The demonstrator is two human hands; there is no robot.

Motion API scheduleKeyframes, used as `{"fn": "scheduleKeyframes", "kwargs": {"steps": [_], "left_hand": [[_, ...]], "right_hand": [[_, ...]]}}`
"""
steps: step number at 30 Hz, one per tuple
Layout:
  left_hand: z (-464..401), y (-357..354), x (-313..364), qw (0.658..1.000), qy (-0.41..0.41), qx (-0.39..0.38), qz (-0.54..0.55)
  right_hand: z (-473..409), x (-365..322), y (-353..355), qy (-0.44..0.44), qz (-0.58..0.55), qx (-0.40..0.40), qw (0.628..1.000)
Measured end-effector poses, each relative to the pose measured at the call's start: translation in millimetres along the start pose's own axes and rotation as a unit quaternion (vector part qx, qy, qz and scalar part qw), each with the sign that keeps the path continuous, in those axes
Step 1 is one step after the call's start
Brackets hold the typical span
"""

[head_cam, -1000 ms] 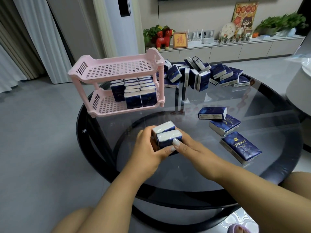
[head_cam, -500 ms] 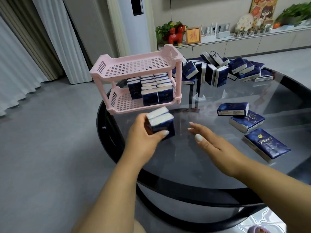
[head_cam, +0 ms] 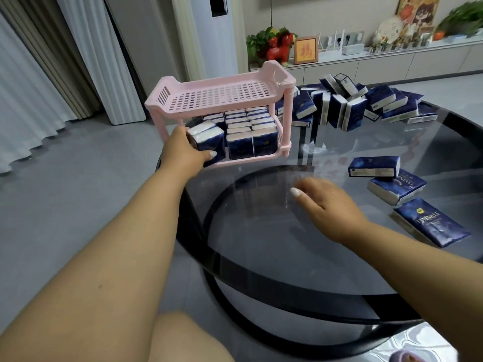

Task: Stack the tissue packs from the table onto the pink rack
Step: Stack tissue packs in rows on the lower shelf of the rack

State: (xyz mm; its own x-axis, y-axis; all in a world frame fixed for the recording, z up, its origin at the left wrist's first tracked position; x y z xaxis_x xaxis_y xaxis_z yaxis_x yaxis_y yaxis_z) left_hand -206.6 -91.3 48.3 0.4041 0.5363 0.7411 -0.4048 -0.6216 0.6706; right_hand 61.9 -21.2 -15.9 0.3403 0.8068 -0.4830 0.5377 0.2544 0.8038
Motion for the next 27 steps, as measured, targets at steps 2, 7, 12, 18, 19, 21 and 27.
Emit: {"fn": "scheduleKeyframes", "kwargs": {"steps": [2,7,12,18,19,21,27], "left_hand": [[-11.3,-4.0,6.9,1.0,-0.002,-0.007,-0.014],[-36.7,-15.6,17.0,0.998,0.027,-0.022,-0.043],[-59.4,-27.7,13.3,0.99,0.076,-0.034,-0.117],[-70.9,-42.8,-2.3,0.997,0.05,-0.03,-0.052],[-71.6,-45.2,-4.7,0.998,0.047,-0.026,-0.032],[-74.1,-49.5,-8.4,0.998,0.054,-0.027,0.012],[-71.0,-48.4,-6.5,0.996,0.013,0.045,-0.076]], "right_hand": [[-0.8,-2.5,-4.0,0.03,0.049,-0.003,0.998],[-2.9,3.2,-4.8,0.031,0.056,0.02,0.998],[-4.2,4.2,-7.1,0.038,0.068,0.014,0.997],[-4.8,3.0,-6.3,0.045,0.062,0.019,0.997],[-4.7,3.2,-6.6,0.045,0.063,0.019,0.997],[-5.0,2.9,-7.0,0.045,0.065,0.018,0.997],[-5.9,1.8,-7.9,0.046,0.074,0.016,0.996]]}}
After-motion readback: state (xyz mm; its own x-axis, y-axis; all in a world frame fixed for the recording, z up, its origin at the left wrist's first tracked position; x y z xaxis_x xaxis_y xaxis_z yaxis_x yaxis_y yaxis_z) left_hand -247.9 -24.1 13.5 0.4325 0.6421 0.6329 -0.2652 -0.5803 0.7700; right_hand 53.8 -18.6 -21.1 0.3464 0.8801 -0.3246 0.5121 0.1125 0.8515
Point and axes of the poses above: each hand's wrist, its own z-axis away from the middle knuckle, its own y-axis out of the back of the hand, x = y × z, the point moved 5 cm from there along -z, towards the middle knuckle, and after that the axes turned 12 degrees about y, right-handed, at the moved point
